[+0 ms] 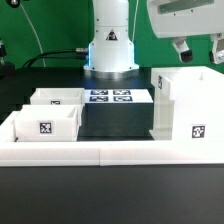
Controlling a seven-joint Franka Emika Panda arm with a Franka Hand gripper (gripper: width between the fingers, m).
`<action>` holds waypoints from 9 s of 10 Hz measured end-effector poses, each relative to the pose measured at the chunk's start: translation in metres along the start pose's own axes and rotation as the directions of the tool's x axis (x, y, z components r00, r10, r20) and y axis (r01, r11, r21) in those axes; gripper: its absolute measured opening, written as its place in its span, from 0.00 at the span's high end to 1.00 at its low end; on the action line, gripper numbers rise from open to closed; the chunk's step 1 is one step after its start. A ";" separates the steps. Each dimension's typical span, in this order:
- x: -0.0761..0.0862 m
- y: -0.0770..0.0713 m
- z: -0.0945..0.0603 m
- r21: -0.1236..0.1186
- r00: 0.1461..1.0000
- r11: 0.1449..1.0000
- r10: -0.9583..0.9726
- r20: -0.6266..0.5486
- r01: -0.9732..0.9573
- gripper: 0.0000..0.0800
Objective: Assemble drawer
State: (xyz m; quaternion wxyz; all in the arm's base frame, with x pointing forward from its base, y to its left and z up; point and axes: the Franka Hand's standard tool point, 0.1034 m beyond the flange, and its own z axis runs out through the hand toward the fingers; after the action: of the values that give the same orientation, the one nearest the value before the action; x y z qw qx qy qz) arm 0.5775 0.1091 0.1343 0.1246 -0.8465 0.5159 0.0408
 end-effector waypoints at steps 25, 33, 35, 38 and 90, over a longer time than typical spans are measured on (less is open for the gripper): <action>0.103 0.070 -0.026 -0.207 0.589 0.576 -0.808 0.006 0.791 0.19; 0.130 0.093 -0.011 -0.221 0.542 0.530 -0.840 -0.008 0.818 0.19; 0.143 0.102 -0.009 -0.207 0.477 0.459 -0.878 0.043 0.864 0.19; 0.148 0.117 0.006 -0.213 0.457 0.437 -0.888 0.054 0.874 0.19; 0.153 0.147 0.054 -0.100 -0.329 -0.360 -0.914 0.238 0.928 0.95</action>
Offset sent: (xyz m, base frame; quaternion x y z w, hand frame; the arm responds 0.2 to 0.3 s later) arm -0.0120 -0.0102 0.0130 -0.0564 -0.0003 -0.3292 0.9426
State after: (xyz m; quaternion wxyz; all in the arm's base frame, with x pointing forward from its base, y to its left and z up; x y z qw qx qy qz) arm 0.5216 -0.0738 0.0267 0.0097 -0.9135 -0.4066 0.0098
